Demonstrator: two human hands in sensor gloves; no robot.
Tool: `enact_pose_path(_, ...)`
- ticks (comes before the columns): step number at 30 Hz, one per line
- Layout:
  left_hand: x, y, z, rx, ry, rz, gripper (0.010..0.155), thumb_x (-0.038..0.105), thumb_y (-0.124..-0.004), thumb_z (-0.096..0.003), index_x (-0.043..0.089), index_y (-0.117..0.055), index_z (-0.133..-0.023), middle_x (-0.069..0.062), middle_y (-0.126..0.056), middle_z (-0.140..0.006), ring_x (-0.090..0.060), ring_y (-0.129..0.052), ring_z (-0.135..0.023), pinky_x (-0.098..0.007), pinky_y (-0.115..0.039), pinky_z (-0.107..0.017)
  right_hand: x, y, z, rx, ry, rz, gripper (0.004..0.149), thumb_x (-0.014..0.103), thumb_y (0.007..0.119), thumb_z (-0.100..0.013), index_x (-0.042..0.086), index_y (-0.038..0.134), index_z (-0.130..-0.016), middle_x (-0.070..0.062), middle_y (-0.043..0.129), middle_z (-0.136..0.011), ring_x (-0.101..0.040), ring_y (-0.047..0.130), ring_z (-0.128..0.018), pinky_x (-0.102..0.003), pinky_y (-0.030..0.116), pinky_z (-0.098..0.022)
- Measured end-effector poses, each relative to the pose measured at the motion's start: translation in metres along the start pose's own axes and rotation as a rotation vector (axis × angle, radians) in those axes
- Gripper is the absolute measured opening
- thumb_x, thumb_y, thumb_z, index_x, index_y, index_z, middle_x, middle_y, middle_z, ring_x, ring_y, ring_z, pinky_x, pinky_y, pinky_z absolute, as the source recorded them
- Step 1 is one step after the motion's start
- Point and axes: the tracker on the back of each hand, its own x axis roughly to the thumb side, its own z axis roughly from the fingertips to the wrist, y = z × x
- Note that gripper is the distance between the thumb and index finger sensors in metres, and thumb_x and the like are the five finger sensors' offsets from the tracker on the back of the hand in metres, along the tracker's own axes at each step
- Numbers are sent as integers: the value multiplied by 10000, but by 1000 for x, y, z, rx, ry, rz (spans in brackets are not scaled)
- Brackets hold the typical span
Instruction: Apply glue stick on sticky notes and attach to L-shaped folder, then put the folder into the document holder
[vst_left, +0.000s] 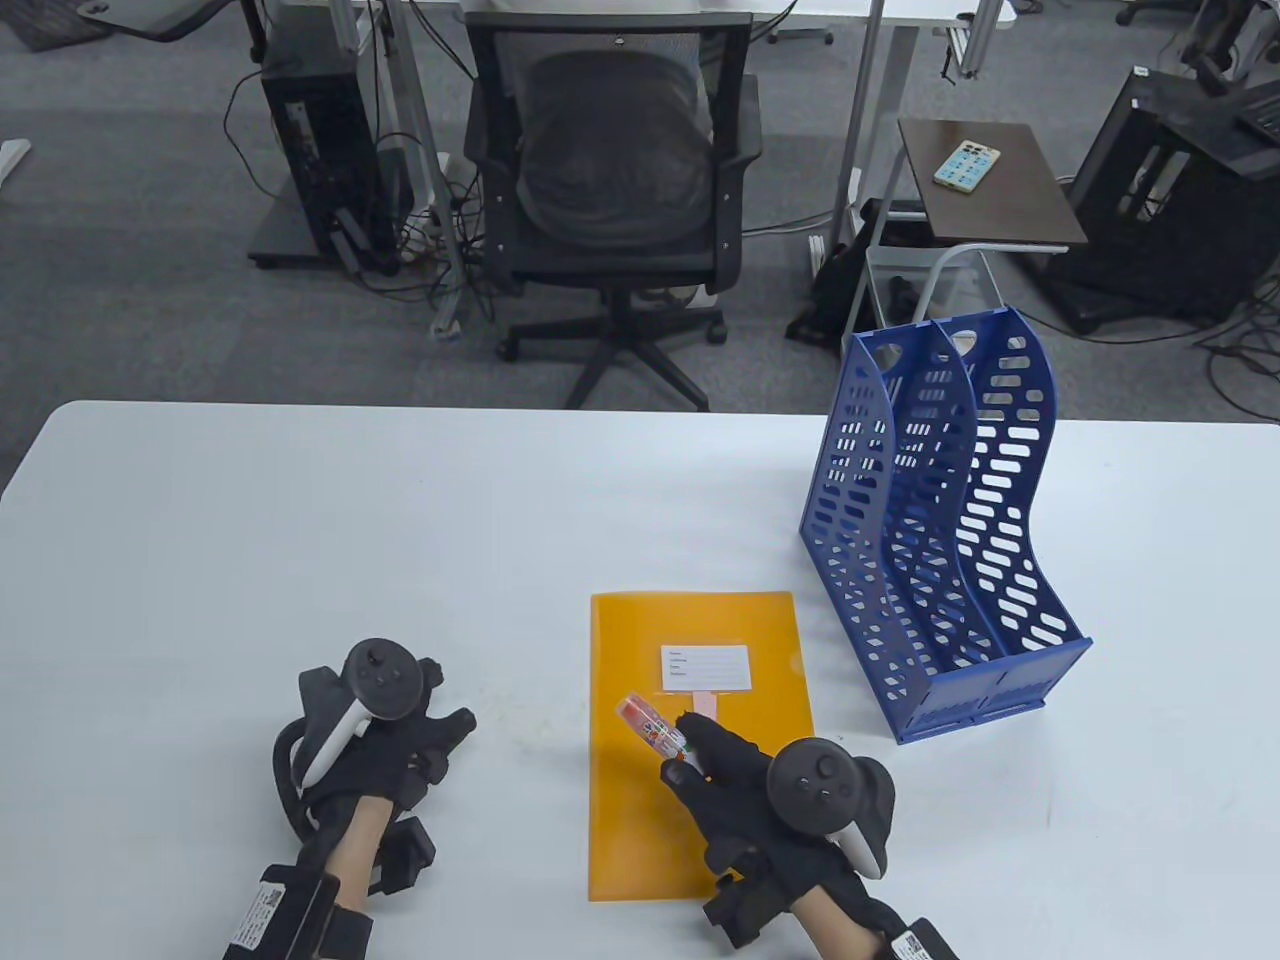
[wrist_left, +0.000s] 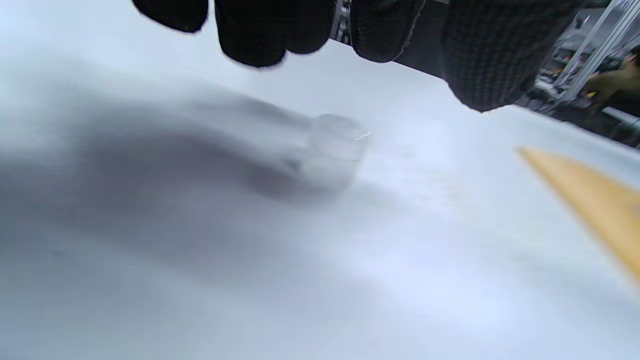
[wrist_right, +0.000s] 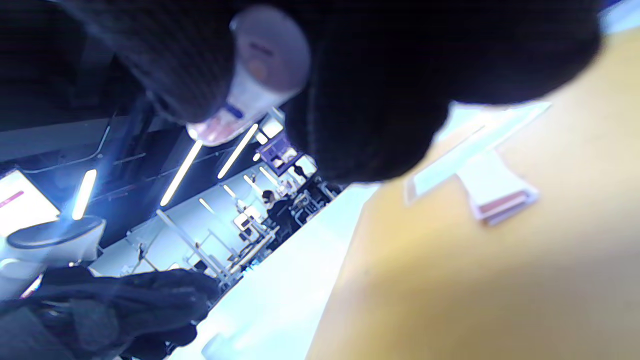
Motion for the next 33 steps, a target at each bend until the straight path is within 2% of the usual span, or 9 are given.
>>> enact_pose_path(5,4,-18,-8,-24,56,-127,702,558,-834,-479,268,-592,-1070,-112,-710,-1007,-284,-860,-757,-588,-665,-649,1,3,0,16,-11,29,622,415,830,-461,3,750,-920,-201,919,-726,-264,1020,-329,-407,871,-205)
enact_pose_path(9,7,-22,-11,-8,65,-147,575,491,-809,-507,258,-672,-1015,-80,-776,-948,-271,-886,-720,-577,-686,-638,2,4,0,25,-14,33,620,414,830,-461,4,751,-920,-201,920,-727,-266,1020,-333,-410,871,-208)
enact_pose_path(12,9,-21,-11,-5,43,-127,556,475,-785,-514,221,-691,-1000,-86,-795,-929,-268,-896,-712,-576,-692,-637,2,4,0,28,-12,35,622,414,830,-461,5,749,-922,-202,919,-729,-266,1020,-336,-411,871,-211)
enact_pose_path(17,24,-6,2,2,-124,160,558,469,-743,-520,155,-729,-981,-104,-886,-843,-254,-956,-615,-567,-739,-594,2,4,-1,43,-13,28,616,407,825,-464,16,743,-933,-204,911,-742,-267,1018,-348,-412,870,-218)
enact_pose_path(23,60,12,23,-87,-410,467,569,459,-657,-541,72,-786,-938,-109,-977,-700,-216,-1007,-473,-546,-787,-546,3,5,-1,74,-43,-49,607,398,797,-473,54,716,-966,-200,874,-792,-267,1011,-388,-414,867,-240)
enact_pose_path(30,85,12,35,-219,-582,678,572,451,-618,-553,51,-802,-917,-104,-993,-662,-210,-1018,-442,-541,-795,-535,5,2,-1,91,-74,-153,600,398,775,-480,79,703,-983,-195,854,-820,-277,1006,-417,-421,863,-255)
enact_pose_path(33,88,11,37,-220,-596,689,567,452,-625,-554,55,-804,-917,-108,-992,-667,-216,-1019,-447,-543,-792,-538,5,1,-1,86,-72,-173,599,402,776,-478,87,707,-982,-194,861,-811,-277,1007,-412,-424,863,-253)
